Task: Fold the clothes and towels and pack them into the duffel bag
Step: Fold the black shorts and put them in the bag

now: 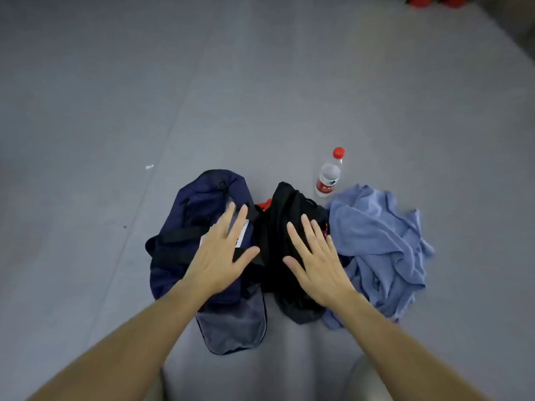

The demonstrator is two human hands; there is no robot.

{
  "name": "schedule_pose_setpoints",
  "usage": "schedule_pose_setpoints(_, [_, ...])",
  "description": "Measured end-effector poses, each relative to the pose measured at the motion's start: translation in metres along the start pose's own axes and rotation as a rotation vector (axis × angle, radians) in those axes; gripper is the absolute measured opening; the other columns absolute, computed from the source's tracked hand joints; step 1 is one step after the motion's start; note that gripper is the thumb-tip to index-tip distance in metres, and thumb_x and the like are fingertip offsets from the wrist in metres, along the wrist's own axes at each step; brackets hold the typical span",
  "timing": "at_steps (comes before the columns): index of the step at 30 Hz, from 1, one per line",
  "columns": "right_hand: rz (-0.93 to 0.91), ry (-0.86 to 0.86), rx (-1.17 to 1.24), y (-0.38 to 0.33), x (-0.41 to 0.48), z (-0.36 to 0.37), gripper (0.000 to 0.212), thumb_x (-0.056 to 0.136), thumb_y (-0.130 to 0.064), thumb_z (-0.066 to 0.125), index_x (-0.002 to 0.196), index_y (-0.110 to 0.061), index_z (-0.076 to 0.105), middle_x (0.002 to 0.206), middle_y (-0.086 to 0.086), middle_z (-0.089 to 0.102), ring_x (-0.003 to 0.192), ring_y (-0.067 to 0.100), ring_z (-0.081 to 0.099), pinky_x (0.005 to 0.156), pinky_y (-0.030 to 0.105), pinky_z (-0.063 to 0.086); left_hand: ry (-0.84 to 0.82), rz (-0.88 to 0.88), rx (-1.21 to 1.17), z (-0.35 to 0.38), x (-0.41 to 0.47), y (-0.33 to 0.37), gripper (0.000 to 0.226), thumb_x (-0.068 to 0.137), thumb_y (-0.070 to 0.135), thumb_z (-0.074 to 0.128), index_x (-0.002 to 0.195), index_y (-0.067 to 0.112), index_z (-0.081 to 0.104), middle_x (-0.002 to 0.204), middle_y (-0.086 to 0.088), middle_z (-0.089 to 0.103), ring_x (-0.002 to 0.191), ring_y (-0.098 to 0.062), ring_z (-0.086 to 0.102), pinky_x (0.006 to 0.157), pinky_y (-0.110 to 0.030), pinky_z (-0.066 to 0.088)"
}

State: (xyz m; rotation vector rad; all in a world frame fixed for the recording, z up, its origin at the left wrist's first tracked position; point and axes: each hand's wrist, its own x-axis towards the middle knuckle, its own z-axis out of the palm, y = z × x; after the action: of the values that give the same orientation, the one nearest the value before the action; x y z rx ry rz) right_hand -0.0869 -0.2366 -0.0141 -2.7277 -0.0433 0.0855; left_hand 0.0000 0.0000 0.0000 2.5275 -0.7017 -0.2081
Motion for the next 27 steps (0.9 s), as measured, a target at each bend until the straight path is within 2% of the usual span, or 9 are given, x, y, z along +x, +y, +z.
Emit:
schedule_pose_setpoints(5, [0.023, -0.112, -0.132, 0.015, 0.034, 0.087, 0.065, 0.103, -0.058, 0.021, 0.155, -0.042, -0.016, 0.164, -0.006, -0.024, 0.151, 0.021, -0.023, 0.119, 0.065, 0.008, -0.177, 0.042, 0.192, 0.083, 0.012, -0.043, 0.098, 0.090, 0.077, 0.041, 0.156, 0.038, -0.020, 0.167, 0.004, -0.019, 0.155, -0.020, -0.008, 0.126, -0.043, 0.009])
schedule_pose_setpoints(11, [0.063, -0.184, -0.250, 0.043, 0.040, 0.158, 0.069, 0.102, -0.057, 0.029, 0.157, -0.038, -0.007, 0.166, -0.002, -0.019, 0.151, 0.026, -0.021, 0.111, 0.075, 0.007, -0.343, 0.012, 0.291, 0.156, 0.010, -0.081, 0.117, 0.080, 0.078, 0.053, 0.152, 0.036, -0.030, 0.165, -0.002, -0.024, 0.153, -0.024, -0.020, 0.125, -0.051, 0.003])
schedule_pose_setpoints(15, [0.055, -0.202, -0.320, 0.060, 0.040, 0.171, 0.081, 0.095, -0.066, 0.039, 0.159, -0.036, 0.000, 0.167, 0.001, -0.014, 0.153, 0.028, -0.015, 0.109, 0.078, 0.005, -0.347, -0.043, 0.300, 0.180, 0.009, -0.100, 0.127, 0.073, 0.083, 0.055, 0.152, 0.034, -0.031, 0.163, 0.000, -0.028, 0.151, -0.023, -0.023, 0.124, -0.052, -0.001])
schedule_pose_setpoints(18, [0.075, -0.226, -0.353, 0.069, 0.041, 0.172, 0.079, 0.095, -0.057, 0.048, 0.159, -0.035, 0.006, 0.168, 0.003, -0.008, 0.153, 0.029, -0.010, 0.106, 0.079, 0.009, -0.387, -0.112, 0.335, 0.187, 0.004, -0.119, 0.129, 0.071, 0.085, 0.053, 0.149, 0.033, -0.035, 0.160, 0.001, -0.035, 0.150, -0.021, -0.027, 0.123, -0.051, -0.007])
schedule_pose_setpoints(21, [0.097, -0.206, -0.390, 0.086, 0.039, 0.172, 0.078, 0.095, -0.050, 0.052, 0.159, -0.033, 0.010, 0.168, 0.003, -0.004, 0.154, 0.028, -0.007, 0.106, 0.078, 0.009, -0.376, -0.171, 0.344, 0.188, -0.003, -0.142, 0.129, 0.063, 0.093, 0.042, 0.151, 0.034, -0.031, 0.161, 0.001, -0.033, 0.150, -0.018, -0.028, 0.124, -0.053, -0.001])
schedule_pose_setpoints(24, [0.120, -0.199, -0.424, 0.110, 0.040, 0.165, 0.075, 0.096, -0.050, 0.048, 0.159, -0.035, 0.011, 0.168, 0.001, -0.001, 0.154, 0.027, -0.004, 0.107, 0.078, 0.009, -0.386, -0.212, 0.336, 0.178, -0.006, -0.160, 0.130, 0.058, 0.096, 0.038, 0.154, 0.035, -0.024, 0.163, 0.003, -0.030, 0.150, -0.016, -0.026, 0.123, -0.056, 0.004])
schedule_pose_setpoints(27, [0.135, -0.218, -0.454, 0.133, 0.035, 0.156, 0.071, 0.094, -0.055, 0.032, 0.159, -0.035, 0.009, 0.168, 0.001, -0.002, 0.154, 0.027, -0.004, 0.107, 0.078, 0.013, -0.405, -0.238, 0.355, 0.163, -0.009, -0.177, 0.130, 0.059, 0.096, 0.040, 0.154, 0.035, -0.024, 0.163, 0.004, -0.029, 0.151, -0.017, -0.023, 0.123, -0.055, 0.005])
